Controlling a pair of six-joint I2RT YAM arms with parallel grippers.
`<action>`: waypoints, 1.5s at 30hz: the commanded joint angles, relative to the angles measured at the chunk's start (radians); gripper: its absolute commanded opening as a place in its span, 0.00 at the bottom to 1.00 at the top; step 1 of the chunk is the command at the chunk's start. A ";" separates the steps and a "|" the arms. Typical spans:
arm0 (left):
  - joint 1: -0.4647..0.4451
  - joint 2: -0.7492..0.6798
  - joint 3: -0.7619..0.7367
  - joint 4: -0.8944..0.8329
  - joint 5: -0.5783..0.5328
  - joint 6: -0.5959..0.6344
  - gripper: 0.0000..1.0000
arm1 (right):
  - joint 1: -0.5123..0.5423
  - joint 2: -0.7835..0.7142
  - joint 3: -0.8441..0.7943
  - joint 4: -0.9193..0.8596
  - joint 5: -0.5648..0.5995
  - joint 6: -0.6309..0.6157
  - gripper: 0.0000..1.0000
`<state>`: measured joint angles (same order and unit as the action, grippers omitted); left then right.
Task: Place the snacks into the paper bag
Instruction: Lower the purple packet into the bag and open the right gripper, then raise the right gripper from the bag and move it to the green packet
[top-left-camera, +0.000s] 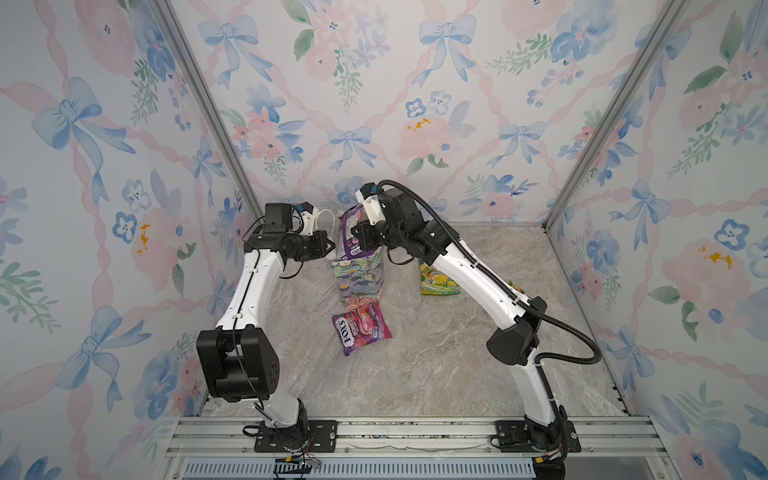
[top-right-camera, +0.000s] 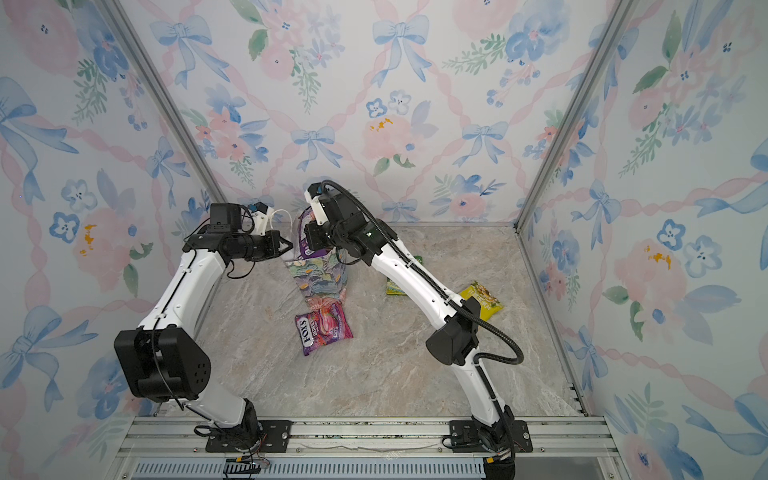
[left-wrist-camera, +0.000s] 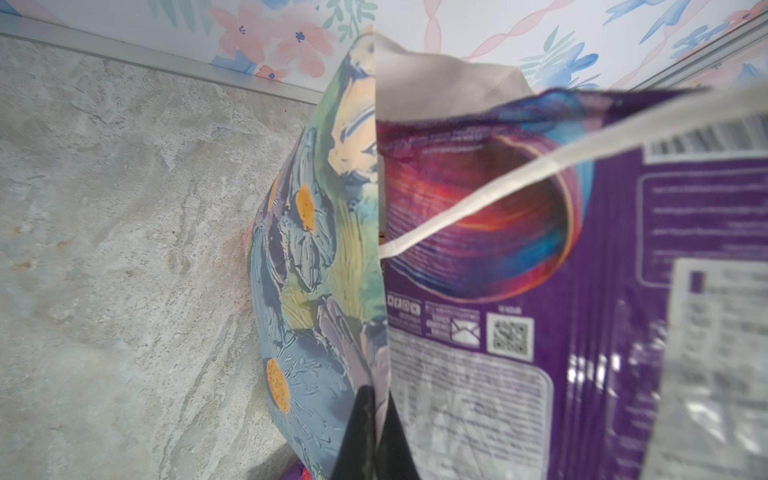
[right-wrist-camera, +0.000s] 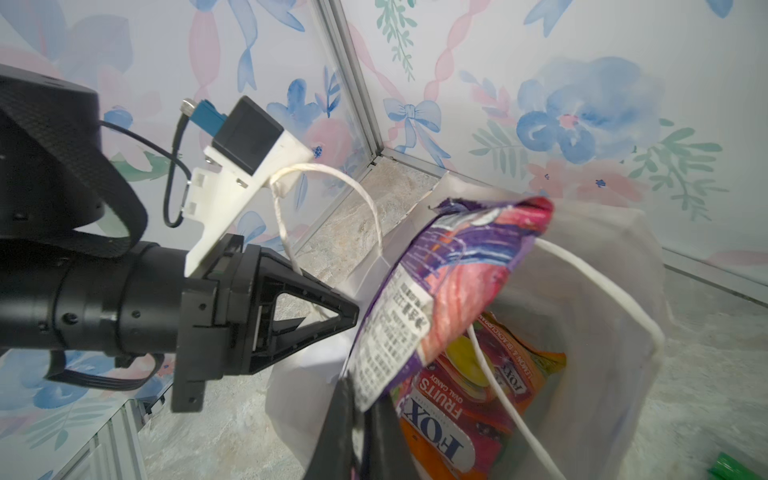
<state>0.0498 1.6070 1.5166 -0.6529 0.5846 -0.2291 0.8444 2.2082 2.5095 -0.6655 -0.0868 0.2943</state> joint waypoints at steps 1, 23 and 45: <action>0.008 -0.016 -0.008 0.002 0.026 0.005 0.00 | 0.021 -0.061 -0.014 0.035 -0.015 -0.021 0.00; 0.009 -0.018 -0.010 0.003 0.024 0.005 0.00 | -0.039 -0.017 -0.063 0.079 -0.026 0.072 0.03; 0.009 -0.015 -0.010 0.002 0.026 0.006 0.00 | -0.057 -0.291 -0.303 0.130 -0.026 0.037 0.94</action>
<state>0.0544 1.6070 1.5146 -0.6533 0.5846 -0.2291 0.7982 2.0365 2.2921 -0.5846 -0.1127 0.3443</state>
